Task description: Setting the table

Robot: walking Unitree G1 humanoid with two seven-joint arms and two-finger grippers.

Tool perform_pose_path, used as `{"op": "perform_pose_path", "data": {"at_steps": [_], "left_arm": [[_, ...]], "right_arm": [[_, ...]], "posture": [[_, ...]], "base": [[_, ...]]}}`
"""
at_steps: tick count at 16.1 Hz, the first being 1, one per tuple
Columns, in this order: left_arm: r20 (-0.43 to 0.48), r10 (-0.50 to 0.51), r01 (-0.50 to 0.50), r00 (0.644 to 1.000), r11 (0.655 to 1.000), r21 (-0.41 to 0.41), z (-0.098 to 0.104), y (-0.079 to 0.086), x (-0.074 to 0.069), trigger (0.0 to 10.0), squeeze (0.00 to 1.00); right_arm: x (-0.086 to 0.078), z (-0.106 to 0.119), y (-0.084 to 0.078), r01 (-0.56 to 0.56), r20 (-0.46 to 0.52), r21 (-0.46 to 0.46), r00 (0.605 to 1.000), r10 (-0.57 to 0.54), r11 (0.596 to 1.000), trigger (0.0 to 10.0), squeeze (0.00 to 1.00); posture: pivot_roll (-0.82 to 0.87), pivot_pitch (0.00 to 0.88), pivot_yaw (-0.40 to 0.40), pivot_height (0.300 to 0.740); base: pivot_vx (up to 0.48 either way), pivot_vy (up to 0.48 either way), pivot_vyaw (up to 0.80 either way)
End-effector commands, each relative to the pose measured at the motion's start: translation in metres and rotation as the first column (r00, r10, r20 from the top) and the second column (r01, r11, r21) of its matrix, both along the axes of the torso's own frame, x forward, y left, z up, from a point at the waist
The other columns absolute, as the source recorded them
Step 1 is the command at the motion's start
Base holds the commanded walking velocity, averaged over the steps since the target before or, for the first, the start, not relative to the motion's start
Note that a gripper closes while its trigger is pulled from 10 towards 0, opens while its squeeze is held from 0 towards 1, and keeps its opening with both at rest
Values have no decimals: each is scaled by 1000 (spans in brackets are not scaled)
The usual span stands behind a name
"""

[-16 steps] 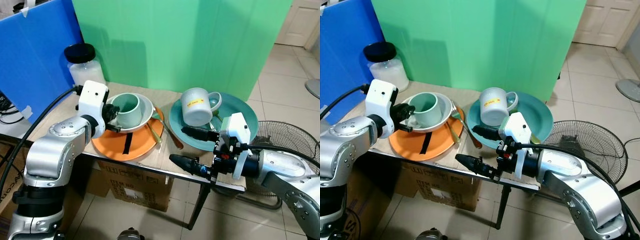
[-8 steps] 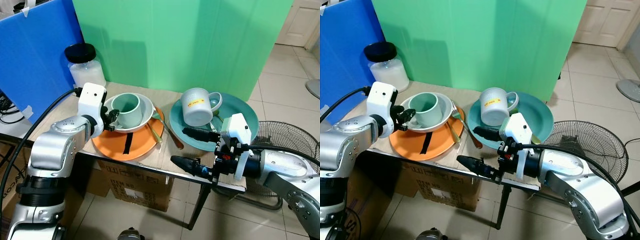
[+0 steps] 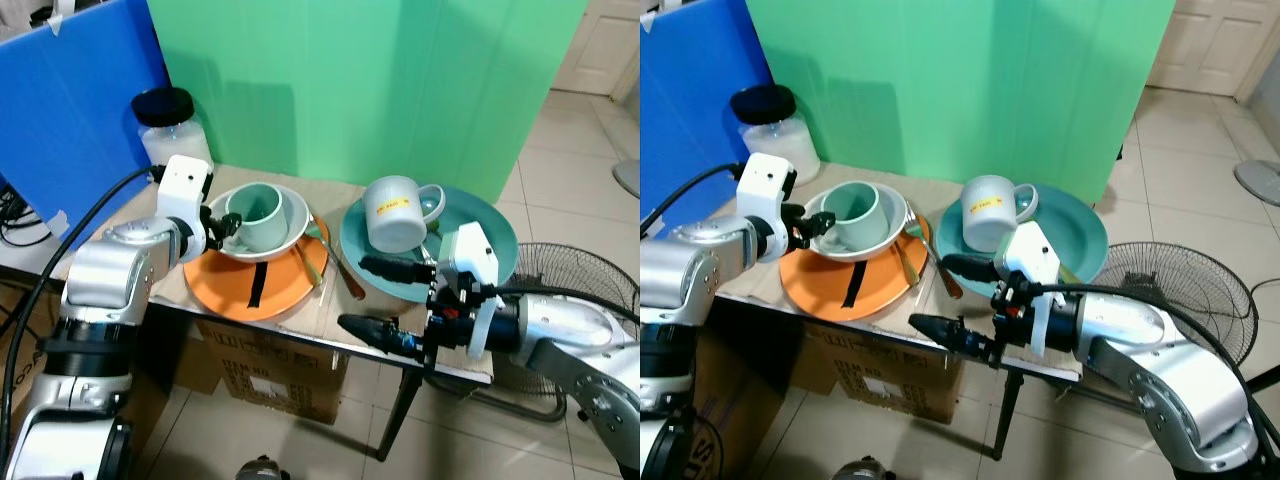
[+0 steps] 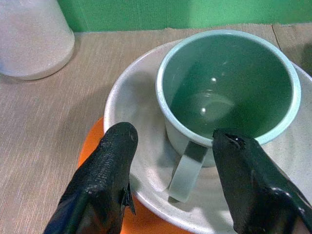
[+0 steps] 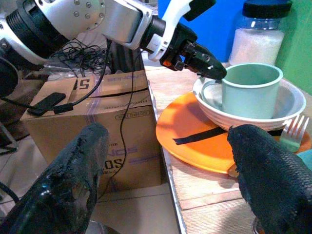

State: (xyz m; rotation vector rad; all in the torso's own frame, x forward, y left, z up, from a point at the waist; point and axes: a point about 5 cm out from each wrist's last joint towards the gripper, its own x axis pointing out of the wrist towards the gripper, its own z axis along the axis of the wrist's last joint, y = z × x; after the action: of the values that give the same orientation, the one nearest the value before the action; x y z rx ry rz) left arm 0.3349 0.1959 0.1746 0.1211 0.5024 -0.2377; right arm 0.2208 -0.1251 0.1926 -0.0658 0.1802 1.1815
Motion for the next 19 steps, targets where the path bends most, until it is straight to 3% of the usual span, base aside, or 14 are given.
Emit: {"op": "perform_pose_path", "data": {"at_steps": [1, 4, 5, 7, 8, 10, 11, 12, 16, 19], "left_arm": [[-88, -7, 9, 996, 1000, 23, -13, 1, 0, 10000, 0], [-86, -44, 45, 995, 999, 9, -11, -2, 4, 10000, 0], [-91, -92, 96, 992, 995, 38, -9, -6, 3, 8549, 0], [-95, -128, 135, 987, 988, 77, -7, -8, -1, 9216, 0], [-72, -143, 152, 987, 980, 130, -3, -9, -5, 10000, 0], [-54, -151, 158, 987, 974, 163, 3, -10, -9, 10000, 0], [-51, -161, 167, 986, 973, 161, 6, -12, -10, 10000, 439], [-42, -168, 173, 985, 973, 155, 10, -14, -11, 10000, 1000], [-28, -188, 190, 982, 970, 153, 18, -18, -15, 10000, 1000], [-65, -175, 181, 982, 979, 99, 5, -20, -11, 10000, 1000]], "right_arm": [[0, 2, 1, -4, -1, 1, 1000, 4, 1000, 10000, 0], [0, 2, 0, 0, 0, 0, 1000, 0, 1000, 10000, 0], [0, 3, 0, 3, 2, -1, 1000, -3, 1000, 10000, 0], [0, 3, 0, 7, 4, -1, 1000, -7, 1000, 10000, 0], [0, 3, -1, 10, 6, 0, 1000, -10, 1000, 10000, 0], [0, 4, -1, 12, 7, 1, 1000, -12, 1000, 10000, 0], [0, 4, -1, 12, 7, 1, 1000, -12, 1000, 10000, 0], [0, 4, -1, 11, 7, 0, 1000, -11, 1000, 10000, 0], [1, 4, -1, 10, 10, -2, 1000, -10, 1000, 10000, 0], [2, 5, -2, 7, 12, -4, 1000, -7, 1000, 10000, 0]], "posture": [[129, 0, 38, 740], [127, 0, 42, 740], [125, 0, 45, 740], [122, 0, 48, 740], [122, 0, 48, 740], [118, 0, 49, 740], [120, 0, 47, 740], [120, 0, 47, 740], [124, 0, 44, 740], [123, 0, 43, 740]], "base": [[0, 0, 0], [0, 0, 0], [0, 0, 0], [0, 0, 0], [0, 0, 0], [0, 0, 0], [0, 0, 0], [0, 0, 0], [0, 0, 0], [0, 0, 0]]}}
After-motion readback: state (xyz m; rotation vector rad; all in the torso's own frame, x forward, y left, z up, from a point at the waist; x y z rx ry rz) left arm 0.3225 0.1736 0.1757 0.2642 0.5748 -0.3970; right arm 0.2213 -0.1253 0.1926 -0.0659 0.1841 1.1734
